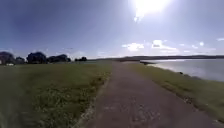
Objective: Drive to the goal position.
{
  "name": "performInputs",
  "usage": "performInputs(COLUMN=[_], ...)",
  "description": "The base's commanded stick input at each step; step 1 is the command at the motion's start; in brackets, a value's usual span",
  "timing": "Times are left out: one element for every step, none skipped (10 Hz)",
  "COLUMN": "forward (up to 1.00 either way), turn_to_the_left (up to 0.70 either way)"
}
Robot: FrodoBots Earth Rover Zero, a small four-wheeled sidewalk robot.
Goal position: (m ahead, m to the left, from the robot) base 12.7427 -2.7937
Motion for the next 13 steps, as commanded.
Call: performInputs(forward=[0.7,0.7,0.7,0.7,0.7,0.7,0.7,0.7,0.7,0.7,0.7,0.7,0.7], turn_to_the_left=[0.05,-0.08,-0.3,-0.3,0.05,0.05,0.05,0.05,0.05,0.05,0.05,0.05,0.05])
